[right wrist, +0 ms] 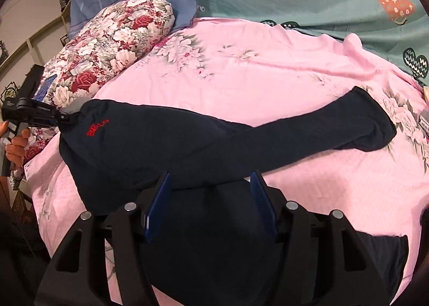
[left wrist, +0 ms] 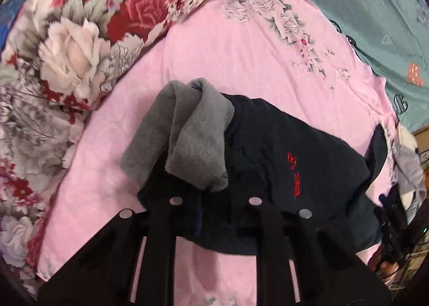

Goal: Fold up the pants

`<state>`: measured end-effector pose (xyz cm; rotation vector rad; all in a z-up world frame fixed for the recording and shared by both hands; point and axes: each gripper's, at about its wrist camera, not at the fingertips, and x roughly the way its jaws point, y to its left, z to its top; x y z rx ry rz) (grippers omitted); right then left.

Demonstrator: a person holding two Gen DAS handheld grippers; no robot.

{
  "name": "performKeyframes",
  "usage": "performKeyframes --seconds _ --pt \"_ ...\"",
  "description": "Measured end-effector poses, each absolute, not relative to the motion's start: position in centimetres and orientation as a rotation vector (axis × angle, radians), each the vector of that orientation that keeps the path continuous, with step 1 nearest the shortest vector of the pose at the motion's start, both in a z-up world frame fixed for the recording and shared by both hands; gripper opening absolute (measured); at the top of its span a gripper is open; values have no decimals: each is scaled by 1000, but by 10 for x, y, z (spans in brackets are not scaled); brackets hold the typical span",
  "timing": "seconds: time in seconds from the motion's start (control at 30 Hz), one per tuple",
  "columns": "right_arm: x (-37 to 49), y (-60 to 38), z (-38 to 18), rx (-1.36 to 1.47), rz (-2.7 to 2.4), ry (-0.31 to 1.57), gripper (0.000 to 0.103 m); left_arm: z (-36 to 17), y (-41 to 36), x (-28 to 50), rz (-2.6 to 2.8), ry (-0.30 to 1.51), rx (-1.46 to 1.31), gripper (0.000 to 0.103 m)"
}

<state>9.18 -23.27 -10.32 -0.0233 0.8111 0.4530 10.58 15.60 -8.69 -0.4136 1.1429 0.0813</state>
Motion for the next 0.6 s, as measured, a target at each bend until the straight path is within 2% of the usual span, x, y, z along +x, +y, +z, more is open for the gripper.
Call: performKeyframes --seconds 0.2,0.33,0.47,0.5,0.53,0.57,0.6 --pt "89 -237 -103 -7 434 815 61 -57 153 72 64 1093 -228 15" --pt "94 -240 -108 -5 376 847 61 -106 159 87 120 1217 -167 22" --pt "112 -257 -108 46 229 894 62 -105 144 89 154 1158 -70 29" --pt "116 -263 -105 63 193 897 64 -102 143 89 148 1152 -60 40" --pt "121 -270 -101 77 159 894 73 -98 142 88 152 1145 -49 58" --pt "128 -278 -95 88 114 878 86 -87 140 85 169 1105 -21 61" --pt "136 -286 -89 90 65 855 92 -78 138 81 171 1064 -7 62"
